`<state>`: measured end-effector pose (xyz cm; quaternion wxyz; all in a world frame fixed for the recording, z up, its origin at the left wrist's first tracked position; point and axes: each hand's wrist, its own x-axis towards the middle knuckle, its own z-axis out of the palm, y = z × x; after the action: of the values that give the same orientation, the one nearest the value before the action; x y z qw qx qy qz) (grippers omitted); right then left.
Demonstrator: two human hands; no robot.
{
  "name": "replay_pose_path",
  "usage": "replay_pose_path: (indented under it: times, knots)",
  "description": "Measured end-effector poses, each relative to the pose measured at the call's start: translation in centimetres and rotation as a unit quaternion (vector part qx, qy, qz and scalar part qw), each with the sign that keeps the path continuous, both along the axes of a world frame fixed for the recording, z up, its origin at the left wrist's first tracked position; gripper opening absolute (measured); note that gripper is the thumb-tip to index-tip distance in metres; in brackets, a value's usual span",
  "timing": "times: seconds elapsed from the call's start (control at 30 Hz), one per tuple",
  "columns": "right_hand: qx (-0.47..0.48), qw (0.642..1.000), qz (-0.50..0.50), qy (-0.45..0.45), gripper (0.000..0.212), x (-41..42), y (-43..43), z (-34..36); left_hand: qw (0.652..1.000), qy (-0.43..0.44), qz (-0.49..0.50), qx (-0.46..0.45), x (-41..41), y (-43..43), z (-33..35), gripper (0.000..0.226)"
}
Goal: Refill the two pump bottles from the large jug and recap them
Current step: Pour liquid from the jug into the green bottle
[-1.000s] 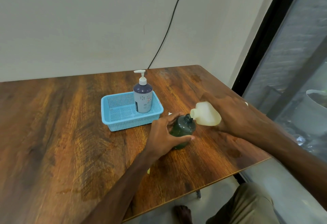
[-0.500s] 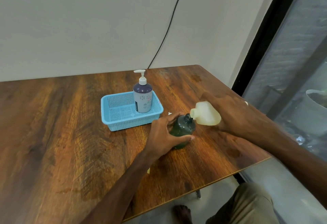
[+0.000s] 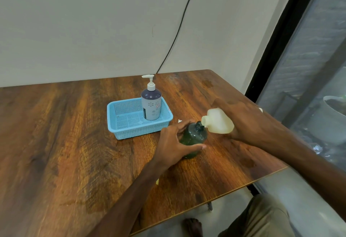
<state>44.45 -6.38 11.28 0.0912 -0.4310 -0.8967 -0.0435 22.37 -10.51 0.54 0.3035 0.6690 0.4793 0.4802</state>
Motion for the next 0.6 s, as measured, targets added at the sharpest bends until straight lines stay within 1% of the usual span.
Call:
replay_pose_path:
  times: [0.37,0.6]
  knots:
    - [0.006,1.000,-0.008,-0.006,0.073,0.03,0.48,-0.31,1.000,-0.001,0.001,-0.002,-0.08,0.06,-0.15,0.071]
    - [0.006,1.000,0.002,-0.005,0.070,-0.07,0.32,-0.04,1.000,-0.008,0.001,-0.004,-0.07,0.10,-0.25,0.070]
